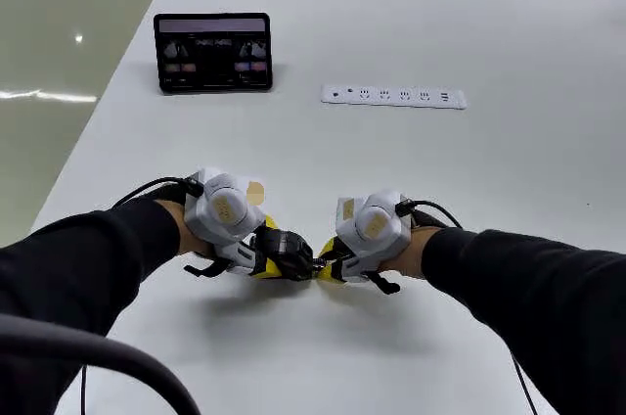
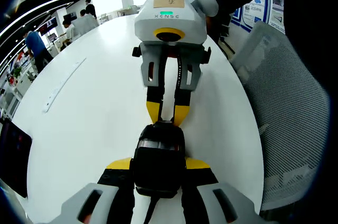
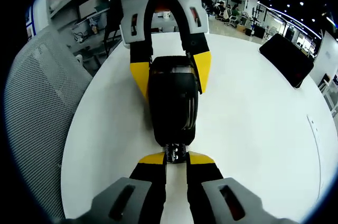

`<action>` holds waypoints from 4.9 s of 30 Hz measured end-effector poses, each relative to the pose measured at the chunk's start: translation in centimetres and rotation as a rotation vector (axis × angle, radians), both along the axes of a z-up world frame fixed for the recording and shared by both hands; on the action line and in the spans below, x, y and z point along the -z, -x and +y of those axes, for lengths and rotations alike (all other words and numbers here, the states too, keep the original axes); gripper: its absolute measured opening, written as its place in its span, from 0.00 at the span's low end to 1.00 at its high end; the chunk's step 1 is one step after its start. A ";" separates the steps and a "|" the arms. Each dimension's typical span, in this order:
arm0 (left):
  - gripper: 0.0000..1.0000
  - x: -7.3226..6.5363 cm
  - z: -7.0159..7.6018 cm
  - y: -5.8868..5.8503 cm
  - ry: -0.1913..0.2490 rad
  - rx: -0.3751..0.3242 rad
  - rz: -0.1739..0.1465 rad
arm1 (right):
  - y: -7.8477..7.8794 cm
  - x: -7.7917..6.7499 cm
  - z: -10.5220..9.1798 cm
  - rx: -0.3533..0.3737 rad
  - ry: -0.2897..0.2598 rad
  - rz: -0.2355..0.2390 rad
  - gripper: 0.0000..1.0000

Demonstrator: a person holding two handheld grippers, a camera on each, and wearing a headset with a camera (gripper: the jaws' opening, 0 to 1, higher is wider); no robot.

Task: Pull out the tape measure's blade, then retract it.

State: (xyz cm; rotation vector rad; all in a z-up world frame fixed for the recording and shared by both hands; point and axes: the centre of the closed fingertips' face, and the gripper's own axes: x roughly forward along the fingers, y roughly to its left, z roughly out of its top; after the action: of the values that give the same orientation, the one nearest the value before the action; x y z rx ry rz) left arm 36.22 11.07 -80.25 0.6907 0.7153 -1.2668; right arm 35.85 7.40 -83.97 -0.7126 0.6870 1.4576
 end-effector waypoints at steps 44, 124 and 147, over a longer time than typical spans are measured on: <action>0.30 0.0 0.0 0.0 0.016 -0.023 0.005 | -0.4 0.0 -5.2 0.062 0.031 0.016 0.09; 0.30 0.0 -0.2 0.0 0.027 -0.049 0.004 | -1.1 0.0 -12.9 0.128 0.087 0.024 0.09; 0.30 0.0 -0.2 0.0 0.026 -0.057 0.007 | -1.2 0.0 -15.3 0.148 0.106 0.021 0.09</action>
State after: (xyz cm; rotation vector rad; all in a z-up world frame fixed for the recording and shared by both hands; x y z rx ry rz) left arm 36.20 10.88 -80.23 0.6406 0.7183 -1.2248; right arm 37.03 -7.91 -83.98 -0.7131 0.8209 1.3020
